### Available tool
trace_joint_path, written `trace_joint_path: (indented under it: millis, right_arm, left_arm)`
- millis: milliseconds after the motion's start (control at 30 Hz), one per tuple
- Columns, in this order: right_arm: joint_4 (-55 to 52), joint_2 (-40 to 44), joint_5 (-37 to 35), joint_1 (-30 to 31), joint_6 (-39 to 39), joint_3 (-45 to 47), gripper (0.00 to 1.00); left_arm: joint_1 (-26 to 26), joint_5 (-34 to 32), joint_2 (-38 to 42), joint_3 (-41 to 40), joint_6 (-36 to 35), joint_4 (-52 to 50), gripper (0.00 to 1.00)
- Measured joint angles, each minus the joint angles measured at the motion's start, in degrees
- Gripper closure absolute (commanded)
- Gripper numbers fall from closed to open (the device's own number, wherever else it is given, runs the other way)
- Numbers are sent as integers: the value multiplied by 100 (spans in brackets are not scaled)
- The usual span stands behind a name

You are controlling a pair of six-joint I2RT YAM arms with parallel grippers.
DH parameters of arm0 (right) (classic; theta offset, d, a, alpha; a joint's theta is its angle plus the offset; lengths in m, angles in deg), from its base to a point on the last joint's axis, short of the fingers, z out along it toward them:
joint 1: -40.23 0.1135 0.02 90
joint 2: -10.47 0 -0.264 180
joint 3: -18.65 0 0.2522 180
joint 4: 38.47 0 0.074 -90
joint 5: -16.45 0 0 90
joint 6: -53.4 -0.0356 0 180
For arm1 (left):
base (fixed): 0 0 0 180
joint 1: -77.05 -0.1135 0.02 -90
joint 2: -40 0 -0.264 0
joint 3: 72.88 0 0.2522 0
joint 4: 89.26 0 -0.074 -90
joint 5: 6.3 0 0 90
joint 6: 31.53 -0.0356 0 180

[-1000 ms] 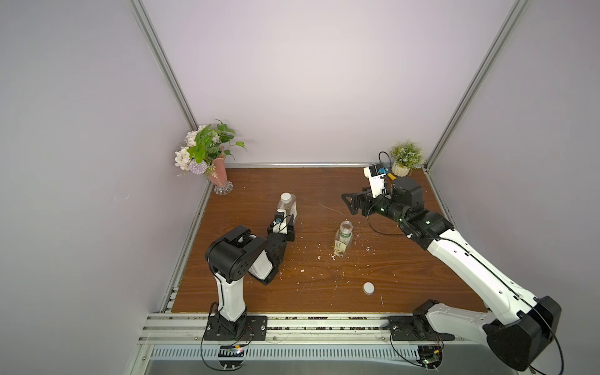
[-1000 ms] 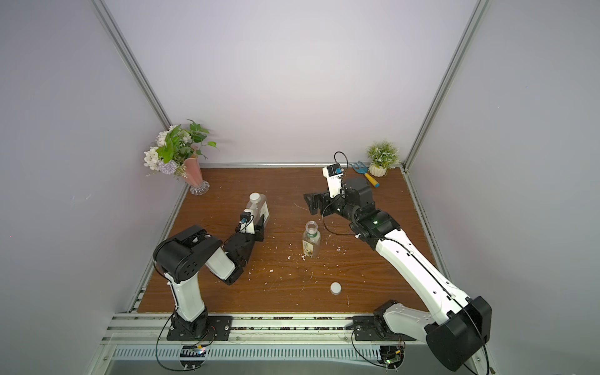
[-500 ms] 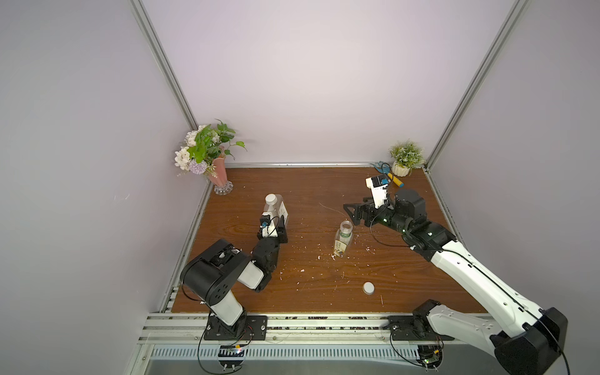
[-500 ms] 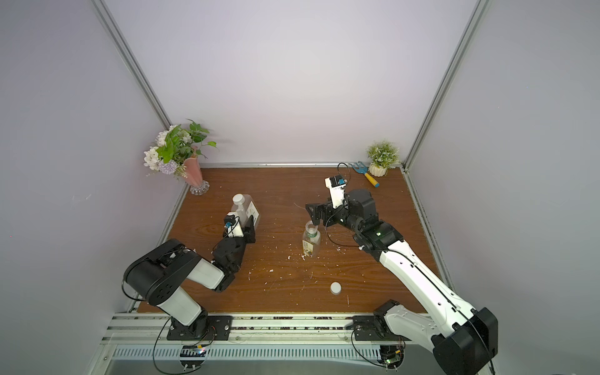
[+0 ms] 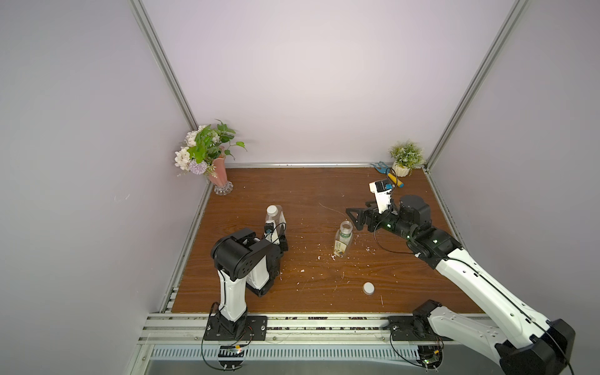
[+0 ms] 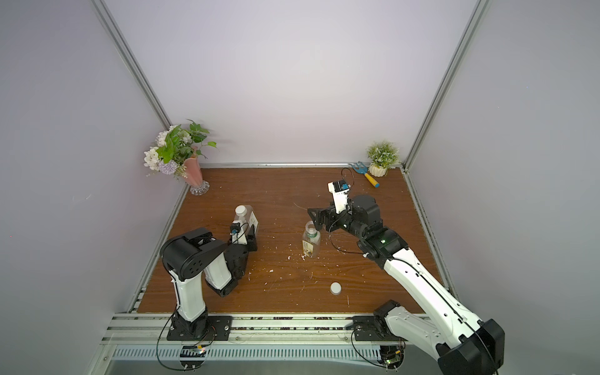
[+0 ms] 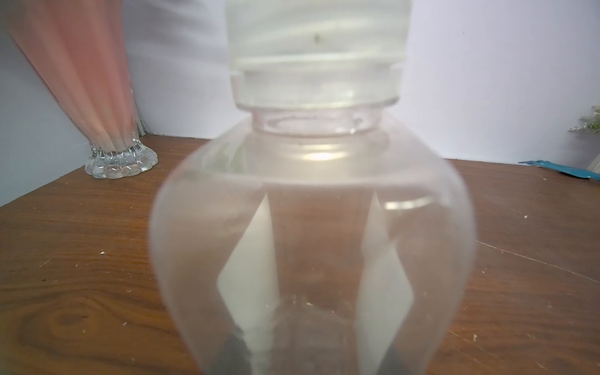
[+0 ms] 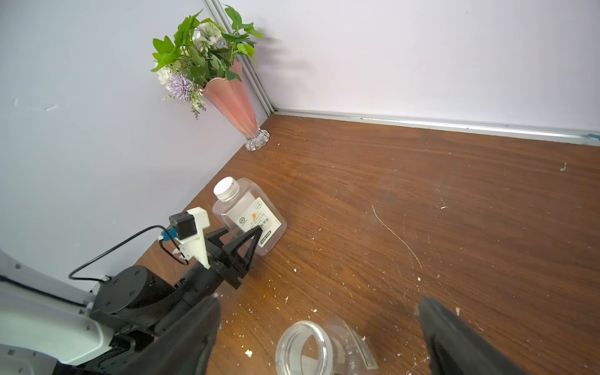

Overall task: Screw on the bottle caps
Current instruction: Place the plastic bottle at the center of the board, then pick up the bottle cap from the center of the board.

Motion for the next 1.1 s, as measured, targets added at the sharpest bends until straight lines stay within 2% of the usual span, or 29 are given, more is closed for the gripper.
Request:
trace_joint_path:
  millis: [100, 267, 400, 500, 700, 767, 867, 1100]
  right_arm:
    - [-57, -2, -2, 0, 17, 0, 1]
    - [-140, -9, -2, 0, 39, 0, 0]
    - [-203, -13, -2, 0, 48, 0, 1]
    - [-286, -13, -9, 0, 85, -20, 0]
    - [-649, -7, -164, 0, 146, -275, 0]
    - [-789, 13, -210, 0, 144, -374, 0]
    - [-1097, 118, -326, 0, 94, -505, 1]
    - [-2341, 330, -826, 0, -136, -1088, 1]
  left_arm:
    - [11, -7, 20, -15, -4, -2, 73]
    - [20, 105, 260, -221, -107, -7, 59]
    - [22, 190, 372, -354, -179, -11, 38]
    - [22, 269, 391, -492, -168, -81, 25]
    - [35, 409, 866, -981, 59, -195, 7]
    - [63, 428, 1290, -1075, 199, -240, 0]
    - [254, 426, 2262, -1069, 413, -579, 1]
    - [1064, 540, 4804, -966, 728, -2855, 1]
